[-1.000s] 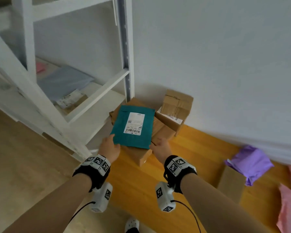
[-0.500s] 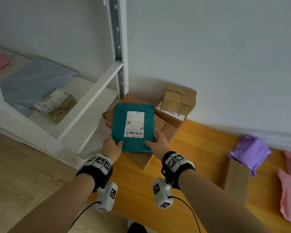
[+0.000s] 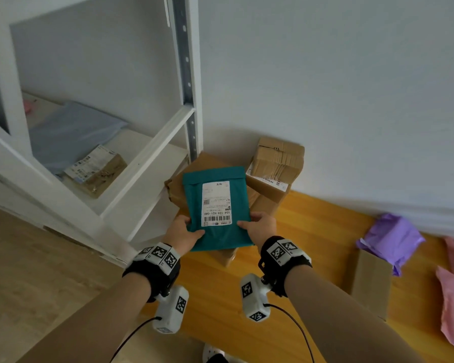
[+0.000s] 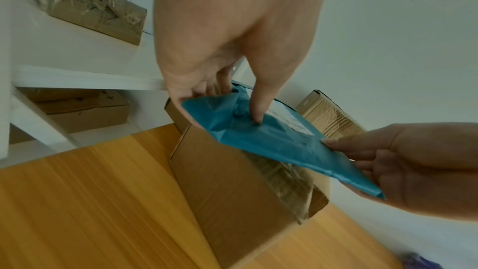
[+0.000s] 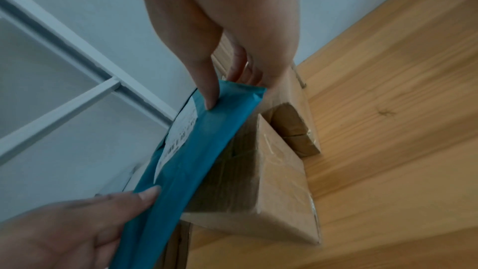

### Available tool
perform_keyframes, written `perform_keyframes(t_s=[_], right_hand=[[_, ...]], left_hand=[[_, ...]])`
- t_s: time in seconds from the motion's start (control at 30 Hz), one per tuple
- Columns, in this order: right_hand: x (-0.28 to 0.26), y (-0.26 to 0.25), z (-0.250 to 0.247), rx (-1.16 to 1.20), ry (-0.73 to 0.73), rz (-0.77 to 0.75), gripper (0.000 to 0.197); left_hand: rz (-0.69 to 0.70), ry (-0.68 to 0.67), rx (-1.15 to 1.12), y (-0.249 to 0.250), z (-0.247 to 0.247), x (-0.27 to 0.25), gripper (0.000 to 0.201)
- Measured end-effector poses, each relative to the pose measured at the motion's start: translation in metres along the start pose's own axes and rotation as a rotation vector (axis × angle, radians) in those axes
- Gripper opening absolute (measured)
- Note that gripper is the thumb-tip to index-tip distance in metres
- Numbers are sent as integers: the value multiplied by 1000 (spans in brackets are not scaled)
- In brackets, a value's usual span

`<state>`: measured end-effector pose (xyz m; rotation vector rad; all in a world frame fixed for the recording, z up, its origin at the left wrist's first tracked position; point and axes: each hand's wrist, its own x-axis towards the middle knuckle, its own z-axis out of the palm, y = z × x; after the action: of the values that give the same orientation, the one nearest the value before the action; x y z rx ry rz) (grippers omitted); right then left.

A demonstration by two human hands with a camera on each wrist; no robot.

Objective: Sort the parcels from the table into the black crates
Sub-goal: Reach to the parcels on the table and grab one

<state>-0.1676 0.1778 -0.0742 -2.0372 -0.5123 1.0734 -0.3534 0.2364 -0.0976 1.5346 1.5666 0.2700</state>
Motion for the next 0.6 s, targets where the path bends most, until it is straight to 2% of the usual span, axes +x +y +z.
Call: perform_keyframes(t_s=[0.13, 0.37, 0.5, 0.6], right_hand=[[-8, 0, -23, 126, -20, 6, 43], [-41, -15, -93, 302, 17, -181, 29], [-61, -19, -137, 285, 47, -292, 26], [-76, -18, -171, 246, 78, -374, 22]], left_hand=[[35, -29, -26, 13, 8, -15, 43], [179, -123, 13, 59, 12, -46, 55], [296, -29, 81, 103, 0, -71, 72], [503, 78, 140, 141, -4, -99, 72]])
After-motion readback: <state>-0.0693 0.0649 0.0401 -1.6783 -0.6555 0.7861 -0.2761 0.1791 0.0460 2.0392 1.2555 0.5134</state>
